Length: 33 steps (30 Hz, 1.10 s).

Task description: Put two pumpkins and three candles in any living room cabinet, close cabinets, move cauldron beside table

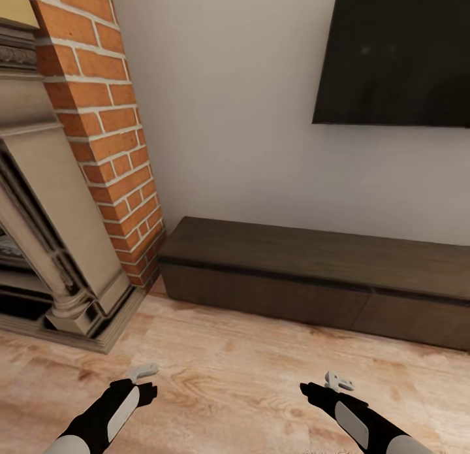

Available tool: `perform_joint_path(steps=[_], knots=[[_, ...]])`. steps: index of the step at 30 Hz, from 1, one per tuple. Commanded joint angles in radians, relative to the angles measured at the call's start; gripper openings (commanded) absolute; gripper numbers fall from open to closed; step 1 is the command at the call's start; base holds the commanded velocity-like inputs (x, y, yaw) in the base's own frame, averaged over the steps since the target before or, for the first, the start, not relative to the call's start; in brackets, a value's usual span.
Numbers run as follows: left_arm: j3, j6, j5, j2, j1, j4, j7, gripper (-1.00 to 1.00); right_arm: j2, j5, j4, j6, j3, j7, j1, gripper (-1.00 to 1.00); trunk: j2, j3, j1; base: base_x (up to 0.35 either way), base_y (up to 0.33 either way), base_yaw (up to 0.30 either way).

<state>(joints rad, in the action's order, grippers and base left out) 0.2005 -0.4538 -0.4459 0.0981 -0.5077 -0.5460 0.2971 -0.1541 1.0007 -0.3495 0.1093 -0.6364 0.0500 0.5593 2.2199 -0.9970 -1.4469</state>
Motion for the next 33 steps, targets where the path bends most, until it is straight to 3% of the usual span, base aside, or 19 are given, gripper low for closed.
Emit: perform_joint_path(steps=[1, 13, 27, 33], knots=[[0.008, -0.003, -0.010, 0.002, 0.000, -0.002, 0.009, 1.00, -0.001, 0.006, -0.002, 0.003, -0.006, 0.005, 0.001, 1.00, -0.007, 0.002, 0.004, 0.000, 0.000, -0.254], [0.008, -0.002, -0.012, 0.003, 0.000, -0.001, 0.009, 1.00, -0.001, 0.007, 0.000, -0.025, -0.009, 0.005, 0.001, 1.00, -0.091, 0.040, 0.050, 0.000, 0.000, -0.240], [0.011, 0.044, -0.009, 0.000, 0.000, 0.032, 0.009, 1.00, -0.001, 0.009, 0.003, -0.034, -0.009, 0.006, 0.001, 1.00, -0.189, 0.083, 0.104, 0.000, 0.000, -0.013], [0.013, 0.044, -0.010, -0.001, 0.000, 0.032, 0.010, 1.00, -0.001, 0.008, 0.052, -0.080, -0.009, 0.005, 0.001, 1.00, -0.231, 0.102, 0.127, 0.000, 0.000, 0.000]])
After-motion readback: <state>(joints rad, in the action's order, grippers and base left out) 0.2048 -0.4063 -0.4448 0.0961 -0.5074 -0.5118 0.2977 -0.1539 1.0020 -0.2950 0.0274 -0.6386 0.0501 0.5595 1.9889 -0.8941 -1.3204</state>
